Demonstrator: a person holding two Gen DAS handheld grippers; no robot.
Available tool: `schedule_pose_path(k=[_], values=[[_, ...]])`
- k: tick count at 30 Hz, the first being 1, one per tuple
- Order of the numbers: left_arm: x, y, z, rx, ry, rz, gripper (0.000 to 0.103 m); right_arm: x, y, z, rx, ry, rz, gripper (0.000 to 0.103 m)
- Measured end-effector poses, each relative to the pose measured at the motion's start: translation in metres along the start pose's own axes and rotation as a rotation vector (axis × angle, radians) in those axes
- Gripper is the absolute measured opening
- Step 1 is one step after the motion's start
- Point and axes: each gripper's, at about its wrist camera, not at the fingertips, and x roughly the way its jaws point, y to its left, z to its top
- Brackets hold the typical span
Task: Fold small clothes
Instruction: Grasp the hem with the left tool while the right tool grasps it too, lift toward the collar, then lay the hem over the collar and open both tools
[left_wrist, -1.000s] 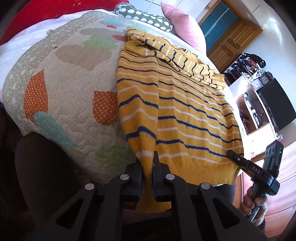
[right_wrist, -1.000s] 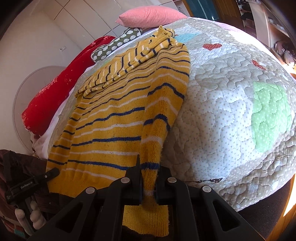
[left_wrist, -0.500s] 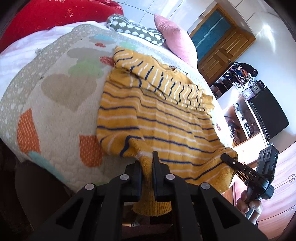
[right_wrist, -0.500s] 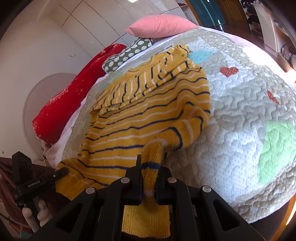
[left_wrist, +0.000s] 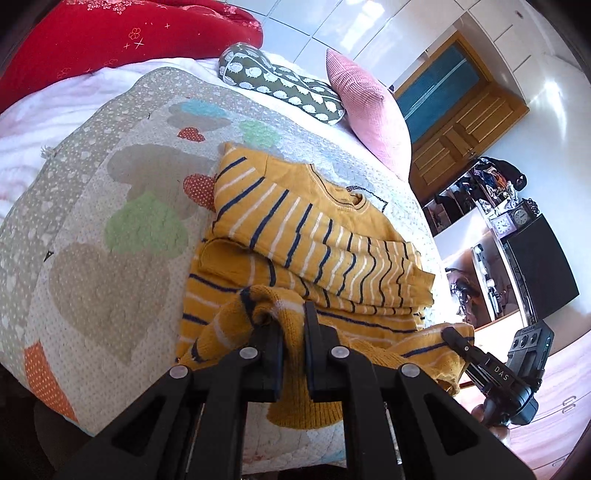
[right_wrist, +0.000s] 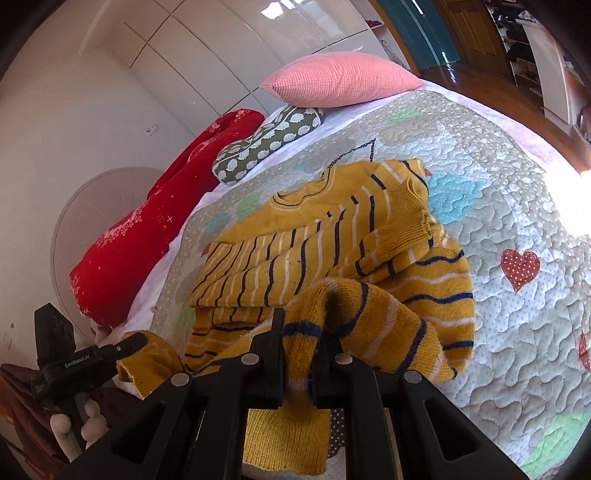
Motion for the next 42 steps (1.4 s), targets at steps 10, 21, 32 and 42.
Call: schedule_pose_path(k=[10, 21, 32, 42], values=[[0.031, -0.002, 0.023, 0.026, 0.034, 0.056, 0.008, 0.036, -0.027, 0.012, 0.114, 0.056, 0.032, 0.010], [0.083, -0.005, 0.086, -0.005, 0.031, 0.091, 0.009, 0.081, -0.031, 0.079, 0.105, 0.060, -0.018, 0.010], [0.148, 0.026, 0.139, -0.113, 0.108, 0.073, 0.013, 0.159, -0.077, 0.125, 0.294, 0.122, 0.027, 0.014], [0.135, 0.075, 0.168, -0.357, 0.074, -0.118, 0.053, 0.162, -0.118, 0.149, 0.519, 0.018, 0.176, 0.056]])
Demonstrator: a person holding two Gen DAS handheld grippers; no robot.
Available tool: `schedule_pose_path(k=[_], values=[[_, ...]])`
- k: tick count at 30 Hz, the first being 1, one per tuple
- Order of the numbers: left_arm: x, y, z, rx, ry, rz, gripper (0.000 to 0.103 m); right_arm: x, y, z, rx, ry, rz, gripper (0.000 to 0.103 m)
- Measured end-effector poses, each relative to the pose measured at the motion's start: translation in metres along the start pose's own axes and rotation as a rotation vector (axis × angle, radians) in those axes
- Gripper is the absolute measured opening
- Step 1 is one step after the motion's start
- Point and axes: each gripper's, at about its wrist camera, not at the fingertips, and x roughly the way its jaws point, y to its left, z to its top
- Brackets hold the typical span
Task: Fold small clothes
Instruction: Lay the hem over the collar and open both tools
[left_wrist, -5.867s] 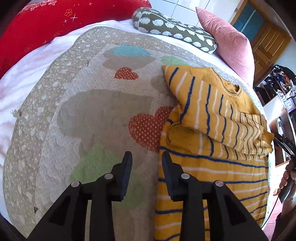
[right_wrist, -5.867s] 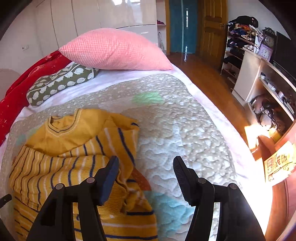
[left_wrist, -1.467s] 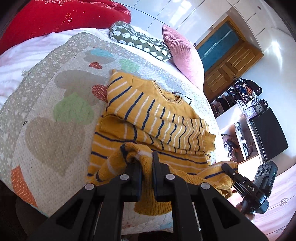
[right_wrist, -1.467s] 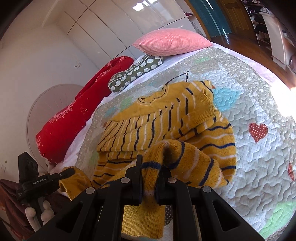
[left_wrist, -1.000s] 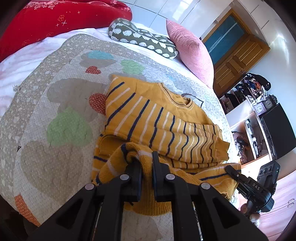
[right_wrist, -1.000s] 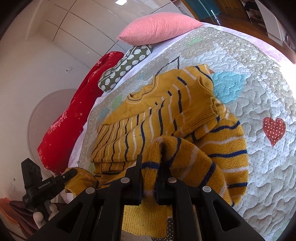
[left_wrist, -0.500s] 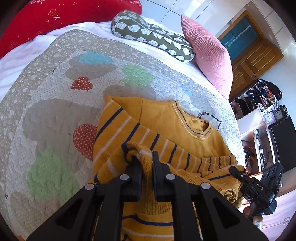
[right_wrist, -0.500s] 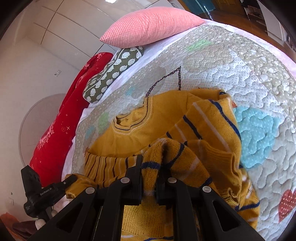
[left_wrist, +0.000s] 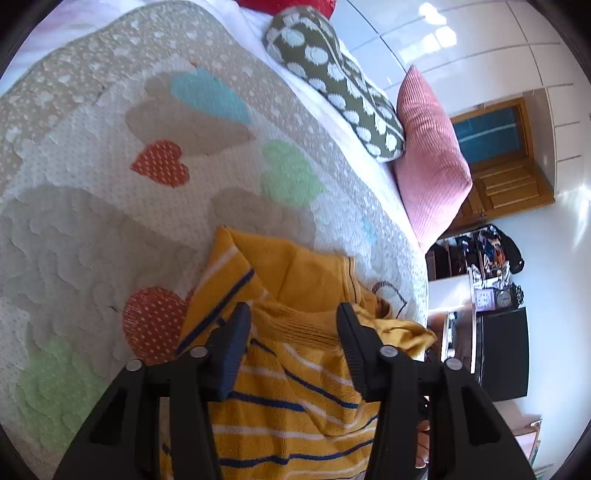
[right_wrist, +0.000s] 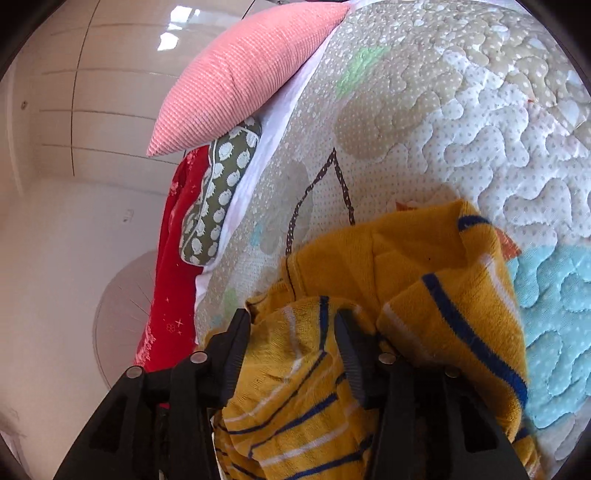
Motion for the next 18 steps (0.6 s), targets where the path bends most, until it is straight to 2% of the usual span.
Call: schedule_pose_path(k=[3, 5, 10, 13, 16, 18], values=[[-0.023, 0.001, 0.009, 0.004, -0.056, 0.049, 0.056, -0.018, 0.000, 0.007, 0.010, -0.061, -0.042, 0.060], [-0.033, -0.003, 0.006, 0.042, -0.080, 0.103, 0.058, -0.028, 0.005, 0.005, -0.035, -0.070, -0.075, 0.060], [-0.031, -0.020, -0.029, 0.271, -0.070, 0.286, 0.062, -0.033, 0.033, -0.028, -0.341, -0.039, -0.286, 0.060], [-0.021, -0.011, -0.055, 0.371, -0.034, 0.389, 0.062, -0.029, 0.041, -0.058, -0.538, -0.023, -0.429, 0.060], [-0.018, 0.003, -0.077, 0.398, 0.017, 0.393, 0.062, -0.032, 0.044, -0.084, -0.687, -0.043, -0.552, 0.060], [-0.019, 0.006, -0.089, 0.412, 0.037, 0.379, 0.062, -0.037, 0.041, -0.092, -0.716, -0.057, -0.572, 0.060]])
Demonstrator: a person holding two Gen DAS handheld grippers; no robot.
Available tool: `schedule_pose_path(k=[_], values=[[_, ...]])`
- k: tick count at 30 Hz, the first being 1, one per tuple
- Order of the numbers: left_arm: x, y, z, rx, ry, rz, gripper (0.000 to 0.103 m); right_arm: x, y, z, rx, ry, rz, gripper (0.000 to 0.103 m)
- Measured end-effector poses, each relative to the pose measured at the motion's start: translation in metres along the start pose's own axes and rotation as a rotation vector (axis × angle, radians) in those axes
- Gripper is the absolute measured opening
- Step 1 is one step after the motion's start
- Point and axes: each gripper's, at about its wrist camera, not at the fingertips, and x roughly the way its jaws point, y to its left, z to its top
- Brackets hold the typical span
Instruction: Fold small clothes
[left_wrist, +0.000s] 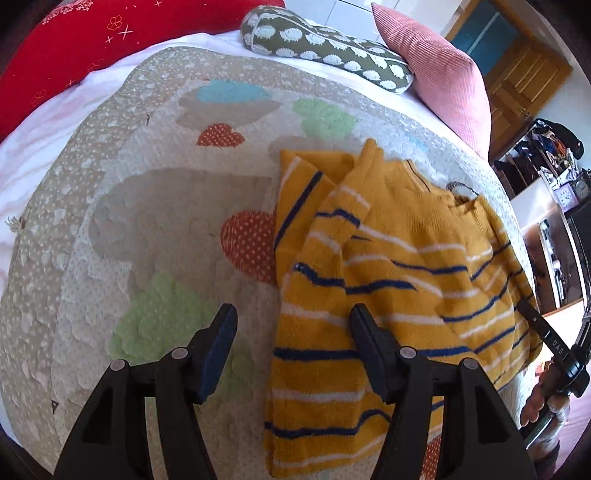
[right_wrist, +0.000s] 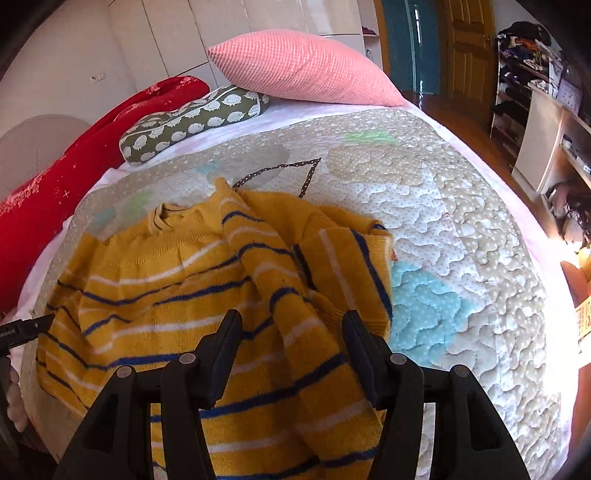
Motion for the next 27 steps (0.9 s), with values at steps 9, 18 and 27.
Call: schedule_pose_path(k=[9, 18, 27], values=[[-0.027, -0.016, -0.013, 0.055, 0.060, -0.080, 0.015, -0.022, -0.051, -0.019, 0.247, 0.058, 0.211, 0.012], [-0.041, 0.000, -0.042, 0.041, 0.105, -0.044, 0.005, -0.028, -0.103, -0.068, 0.458, 0.193, 0.360, 0.012], [-0.089, -0.018, -0.041, 0.145, -0.099, 0.017, 0.031, -0.088, -0.066, -0.051, 0.181, -0.009, 0.132, 0.039]])
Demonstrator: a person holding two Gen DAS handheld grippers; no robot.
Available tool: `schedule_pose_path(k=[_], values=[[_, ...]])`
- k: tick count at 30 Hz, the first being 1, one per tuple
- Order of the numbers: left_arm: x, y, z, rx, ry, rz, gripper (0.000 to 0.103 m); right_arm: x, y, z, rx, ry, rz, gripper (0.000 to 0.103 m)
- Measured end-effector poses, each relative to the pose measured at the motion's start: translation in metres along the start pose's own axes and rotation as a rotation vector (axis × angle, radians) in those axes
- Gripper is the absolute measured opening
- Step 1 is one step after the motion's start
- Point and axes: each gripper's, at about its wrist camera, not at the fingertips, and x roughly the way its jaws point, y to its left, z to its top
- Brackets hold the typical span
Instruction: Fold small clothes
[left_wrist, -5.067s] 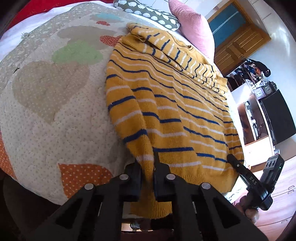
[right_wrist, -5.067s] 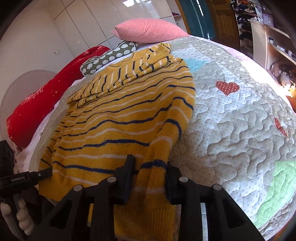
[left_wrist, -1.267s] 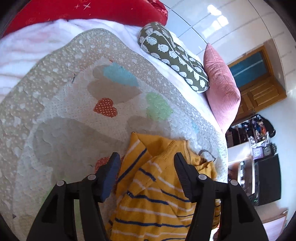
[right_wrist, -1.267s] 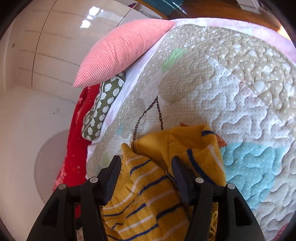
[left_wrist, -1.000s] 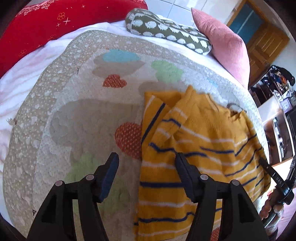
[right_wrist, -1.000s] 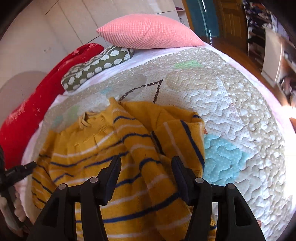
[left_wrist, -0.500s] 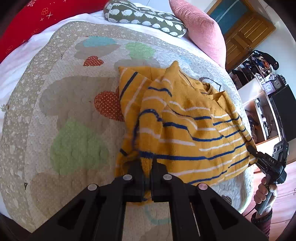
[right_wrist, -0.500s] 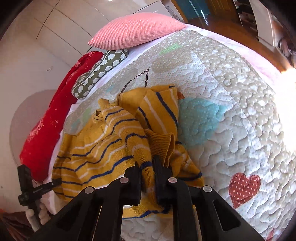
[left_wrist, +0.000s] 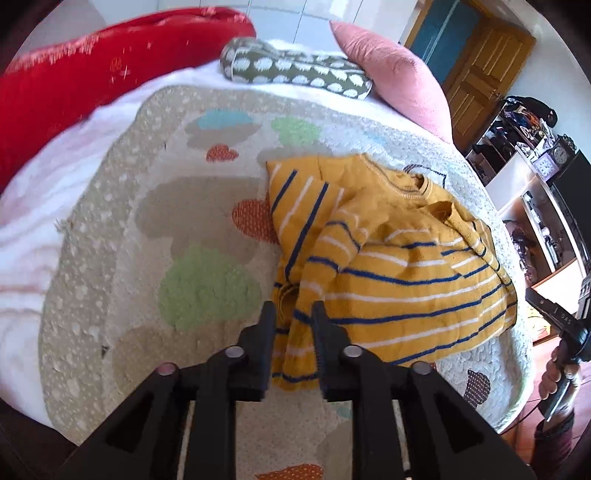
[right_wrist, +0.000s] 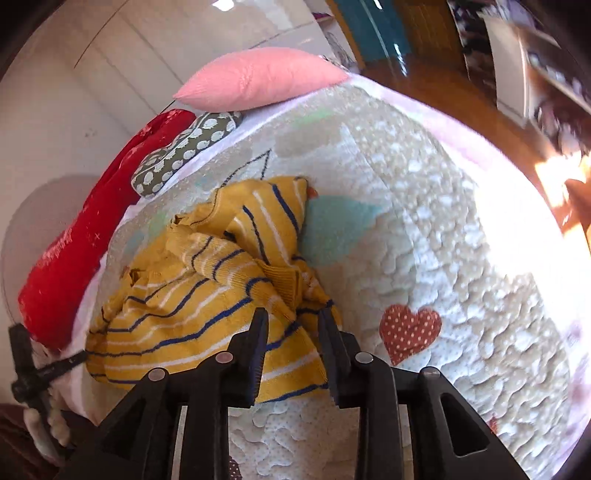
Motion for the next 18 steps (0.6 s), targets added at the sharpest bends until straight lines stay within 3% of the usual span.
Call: schedule_pose_path(k=[1, 2, 6, 10, 12, 14, 15, 16, 17, 18], values=[[-0.003, -0.008, 0.005, 0.031, -0.026, 0.011, 0.045, -0.002, 0.013, 0.004, -0.066, -0.018, -0.012, 0.043], [-0.004, -0.016, 0.009, 0.058, -0.043, 0.023, 0.050, -0.002, 0.027, 0.008, -0.124, -0.032, -0.017, 0.049], [0.023, -0.057, 0.025, 0.234, -0.047, 0.110, 0.054, 0.021, 0.083, 0.017, -0.314, -0.026, -0.025, 0.051], [0.077, -0.082, 0.033, 0.398, -0.002, 0.260, 0.054, 0.062, 0.128, 0.021, -0.515, -0.033, -0.131, 0.051], [0.099, -0.082, 0.038, 0.436, 0.022, 0.300, 0.054, 0.087, 0.140, 0.023, -0.595, -0.014, -0.185, 0.051], [0.112, -0.074, 0.045, 0.413, 0.065, 0.303, 0.038, 0.112, 0.144, 0.026, -0.652, 0.011, -0.253, 0.051], [0.115, -0.066, 0.051, 0.370, 0.097, 0.266, 0.008, 0.123, 0.142, 0.029, -0.669, 0.030, -0.274, 0.046], [0.114, -0.055, 0.058, 0.304, 0.121, 0.209, 0.009, 0.131, 0.139, 0.032, -0.666, 0.056, -0.272, 0.031], [0.111, -0.045, 0.064, 0.246, 0.120, 0.163, 0.009, 0.136, 0.133, 0.038, -0.636, 0.085, -0.252, 0.006], [0.108, -0.036, 0.071, 0.195, 0.117, 0.119, 0.009, 0.137, 0.126, 0.046, -0.581, 0.095, -0.227, 0.006]])
